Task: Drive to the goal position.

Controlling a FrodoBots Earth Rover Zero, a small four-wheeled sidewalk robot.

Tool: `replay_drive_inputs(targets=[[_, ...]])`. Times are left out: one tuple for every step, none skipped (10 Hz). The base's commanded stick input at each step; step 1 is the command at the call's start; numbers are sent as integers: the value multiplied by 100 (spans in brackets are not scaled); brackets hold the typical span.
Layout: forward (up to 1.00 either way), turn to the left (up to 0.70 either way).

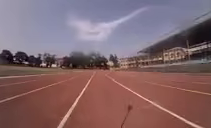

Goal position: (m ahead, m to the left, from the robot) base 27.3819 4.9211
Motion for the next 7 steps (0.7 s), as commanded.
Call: replay_drive_inputs(targets=[[70, 0], [70, 0], [70, 0], [70, 0], [70, 0], [70, 0], [70, 0]])
